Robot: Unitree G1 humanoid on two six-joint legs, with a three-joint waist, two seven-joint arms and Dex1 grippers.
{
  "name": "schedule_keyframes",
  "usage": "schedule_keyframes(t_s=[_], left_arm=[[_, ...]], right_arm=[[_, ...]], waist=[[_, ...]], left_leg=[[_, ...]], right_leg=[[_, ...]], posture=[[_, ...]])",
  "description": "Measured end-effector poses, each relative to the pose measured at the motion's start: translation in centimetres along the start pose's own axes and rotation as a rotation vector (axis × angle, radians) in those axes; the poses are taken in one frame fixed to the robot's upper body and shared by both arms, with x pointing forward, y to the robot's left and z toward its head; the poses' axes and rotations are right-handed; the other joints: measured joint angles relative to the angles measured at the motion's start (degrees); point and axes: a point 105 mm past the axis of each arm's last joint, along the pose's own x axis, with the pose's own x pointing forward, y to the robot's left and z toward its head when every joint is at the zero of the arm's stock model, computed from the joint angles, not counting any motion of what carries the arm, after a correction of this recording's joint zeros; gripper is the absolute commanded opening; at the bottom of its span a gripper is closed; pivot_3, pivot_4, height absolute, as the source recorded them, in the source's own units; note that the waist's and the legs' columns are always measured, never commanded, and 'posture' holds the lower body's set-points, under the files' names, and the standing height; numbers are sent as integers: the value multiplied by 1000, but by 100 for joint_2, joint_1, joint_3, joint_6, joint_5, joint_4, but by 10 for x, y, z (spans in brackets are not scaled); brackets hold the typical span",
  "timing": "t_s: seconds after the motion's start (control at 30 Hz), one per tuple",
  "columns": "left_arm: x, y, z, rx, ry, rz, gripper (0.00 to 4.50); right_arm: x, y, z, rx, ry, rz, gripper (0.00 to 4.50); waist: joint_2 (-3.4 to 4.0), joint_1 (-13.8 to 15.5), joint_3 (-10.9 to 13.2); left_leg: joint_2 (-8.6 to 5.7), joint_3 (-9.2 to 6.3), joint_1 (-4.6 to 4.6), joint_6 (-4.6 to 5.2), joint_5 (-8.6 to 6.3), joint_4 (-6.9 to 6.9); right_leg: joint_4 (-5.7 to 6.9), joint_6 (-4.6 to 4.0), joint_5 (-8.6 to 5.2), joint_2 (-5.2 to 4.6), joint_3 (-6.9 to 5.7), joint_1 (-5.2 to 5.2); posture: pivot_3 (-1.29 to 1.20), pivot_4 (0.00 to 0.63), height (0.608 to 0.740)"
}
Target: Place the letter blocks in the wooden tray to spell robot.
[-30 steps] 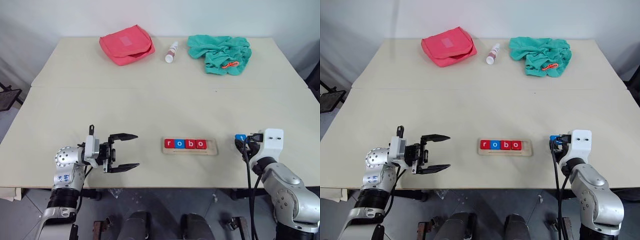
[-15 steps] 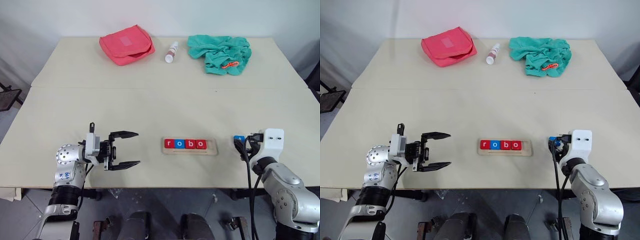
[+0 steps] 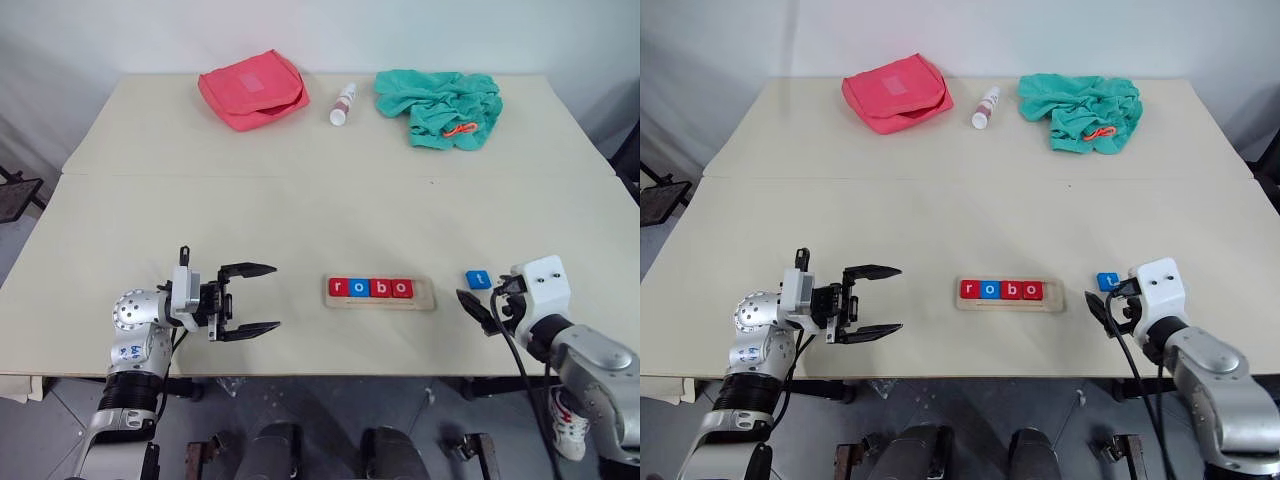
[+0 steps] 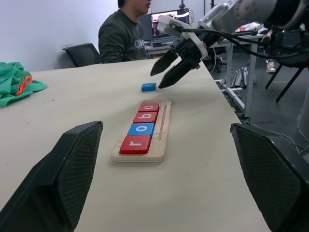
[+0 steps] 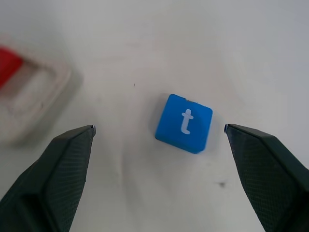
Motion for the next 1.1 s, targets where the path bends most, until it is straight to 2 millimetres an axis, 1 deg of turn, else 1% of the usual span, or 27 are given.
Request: schedule_keyframes(t_s=[0.13,0.17,0.27,0.33,0.43,0.5,0.57,0.73,0.83,0.97,1.0,1.07,1.1], left_arm=[[2,0,0,5,-6,-1,4500],[1,-2,-1,4,-6,2,4500],[2,-5,-2,0,-8,4,4500],[1,-9,-3,-2,-7,8,4500],[-1,-14,-3,-2,-1,24,4500],[-2,-17,-3,-3,4,36,4500],[-3,-20,-2,-1,6,41,4500],[-5,-27,-1,-2,18,68,4500],[-8,-30,-1,-3,26,84,4500],[-8,-29,0,1,28,97,4500],[-9,-29,0,0,28,100,4500],[-8,-28,0,2,27,102,4500],[-8,-28,0,3,26,101,4500]], right_arm=[[1,-12,5,-137,29,106,4475],[7,-16,10,-199,38,166,4475],[14,-32,21,-329,65,258,4475],[17,-39,25,-392,83,312,4475],[24,-43,19,-457,134,399,4475],[30,-49,16,-508,189,449,4475],[31,-53,14,-544,217,483,4475],[37,-54,16,-616,265,584,4475],[37,-54,15,-615,272,611,3859],[39,-49,14,-613,265,643,2572],[39,-48,13,-613,263,646,2154],[39,-48,13,-610,258,646,1576],[39,-48,13,-608,257,642,1467]], waist=[[0,-3,0],[0,-8,0],[0,-19,0],[0,-25,1],[0,-8,1],[0,-13,1],[0,-2,1],[0,-23,1],[0,-3,1],[-2,-20,0],[-2,-21,0],[-2,-21,0],[-2,-20,0]], left_leg=[[1,3,-1,1,0,0],[2,4,0,1,0,5],[8,6,1,1,1,2],[7,6,0,1,1,-1],[6,3,-3,2,1,1],[4,2,-9,2,0,11],[6,-7,-11,2,0,17],[10,-4,-11,1,0,16],[8,-12,-12,1,0,21],[11,-9,-12,1,0,30],[11,-8,-11,1,0,30],[11,-7,-11,0,0,32],[11,-7,-11,1,0,33]], right_leg=[[-6,0,0,-1,-1,1],[-7,0,0,-1,-1,4],[-9,0,0,1,-4,2],[-9,0,0,0,-4,0],[-10,0,0,-3,-12,1],[-10,0,0,-5,-12,1],[-9,0,0,-4,-17,2],[-11,0,0,-2,-19,2],[-10,0,0,-3,-22,7],[-10,0,0,-1,-22,10],[-10,0,0,-1,-22,10],[-10,0,0,-1,-21,10],[-9,0,0,-1,-21,10]], posture=[[0,150,740],[0,150,740],[0,150,740],[0,150,740],[0,150,740],[0,150,740],[0,150,740],[0,150,740],[0,150,740],[0,150,740],[0,150,740],[0,150,740],[0,150,740]])
